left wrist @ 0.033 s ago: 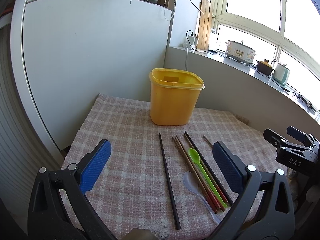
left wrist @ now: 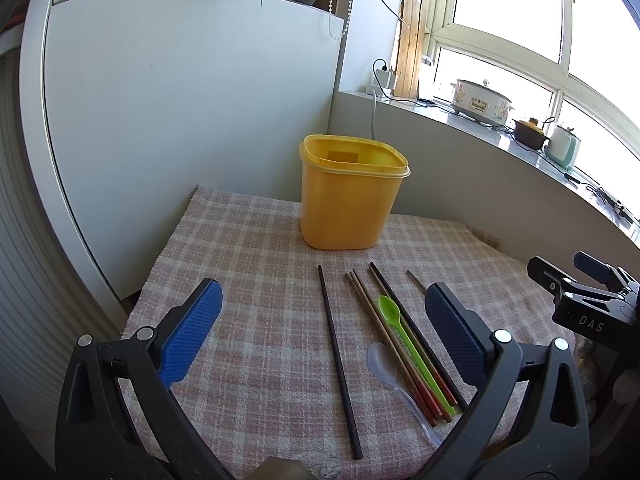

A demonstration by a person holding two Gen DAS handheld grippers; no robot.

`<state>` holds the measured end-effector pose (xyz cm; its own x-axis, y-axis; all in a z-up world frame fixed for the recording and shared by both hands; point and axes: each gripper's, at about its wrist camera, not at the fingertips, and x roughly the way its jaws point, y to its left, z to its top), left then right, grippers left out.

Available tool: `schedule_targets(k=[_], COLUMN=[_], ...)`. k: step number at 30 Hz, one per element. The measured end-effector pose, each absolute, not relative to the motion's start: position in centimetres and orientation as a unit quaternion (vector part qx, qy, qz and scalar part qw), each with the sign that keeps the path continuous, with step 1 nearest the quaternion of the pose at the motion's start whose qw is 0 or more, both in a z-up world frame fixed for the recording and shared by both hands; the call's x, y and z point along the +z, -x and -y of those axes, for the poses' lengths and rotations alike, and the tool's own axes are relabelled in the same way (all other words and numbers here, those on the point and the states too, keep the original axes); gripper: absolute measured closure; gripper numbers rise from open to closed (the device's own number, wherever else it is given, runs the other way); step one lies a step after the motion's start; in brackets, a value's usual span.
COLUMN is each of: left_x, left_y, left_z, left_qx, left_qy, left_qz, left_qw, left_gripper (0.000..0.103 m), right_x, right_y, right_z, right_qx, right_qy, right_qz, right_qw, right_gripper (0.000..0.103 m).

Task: Organize utensils

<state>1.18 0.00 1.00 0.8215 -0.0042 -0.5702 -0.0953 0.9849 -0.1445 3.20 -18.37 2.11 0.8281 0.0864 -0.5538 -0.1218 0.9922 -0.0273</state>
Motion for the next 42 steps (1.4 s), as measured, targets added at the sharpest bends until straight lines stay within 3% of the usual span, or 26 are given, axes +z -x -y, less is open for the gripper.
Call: schedule_targets(k=[7, 10, 13, 18, 20, 22, 26, 29, 34, 42], left_x=[-1.6, -2.9, -4.1, -5.9, -6.8, -7.7, -9.4, -10.3, -11.0, -11.7], left_y=[-2.8, -3.5, -4.5, -6.6, -7.6, -8.6, -10.4, -11.4, -12.2, -13.0], left_z=[-1.9, -2.7, -3.2, -1.9, -1.2, -0.4, 0.4, 0.6, 0.9, 1.3], left_qx=[0.029, 0.023, 0.005, -0.031, -0.046, -0.058, -0.072, -0.074, -0.075, -0.069], left_qy=[0.099, 0.105, 0.118, 0.109, 0.104, 0.098, 0.105, 0.106, 0.100, 0.076], left_qz=[-0.337, -0.358, -0.382, -0.420, -0.443, -0.460, -0.493, -0.507, -0.522, -0.524], left_qw=[0.936, 0.927, 0.916, 0.901, 0.889, 0.880, 0.861, 0.852, 0.844, 0.845], left_gripper=[0.000, 0.010, 0.026, 0.032, 0.046, 0.047, 0.057, 0.061, 0.063, 0.079], right_x=[0.8, -0.4, -1.8, -4.3, -5.3, -6.1, -7.1, -7.6, -8.1, -9.2], right_y=[-4.6, -6.0, -7.3, -9.3, -9.9, -10.2, -11.0, -11.7, -12.5, -12.7], right_z=[18.7, 19.4, 19.8, 19.4, 18.9, 18.4, 17.8, 17.7, 17.2, 15.6], right_qx=[0.091, 0.116, 0.131, 0.164, 0.171, 0.175, 0.182, 0.186, 0.186, 0.182], right_qy=[0.034, 0.024, 0.024, 0.021, 0.023, 0.031, 0.033, 0.038, 0.060, 0.101], right_qz=[-0.288, -0.321, -0.357, -0.416, -0.439, -0.455, -0.483, -0.500, -0.512, -0.521], right_qw=[0.953, 0.940, 0.925, 0.894, 0.882, 0.873, 0.856, 0.845, 0.836, 0.828], right_gripper=[0.001, 0.001, 0.008, 0.017, 0.023, 0.029, 0.032, 0.046, 0.048, 0.058])
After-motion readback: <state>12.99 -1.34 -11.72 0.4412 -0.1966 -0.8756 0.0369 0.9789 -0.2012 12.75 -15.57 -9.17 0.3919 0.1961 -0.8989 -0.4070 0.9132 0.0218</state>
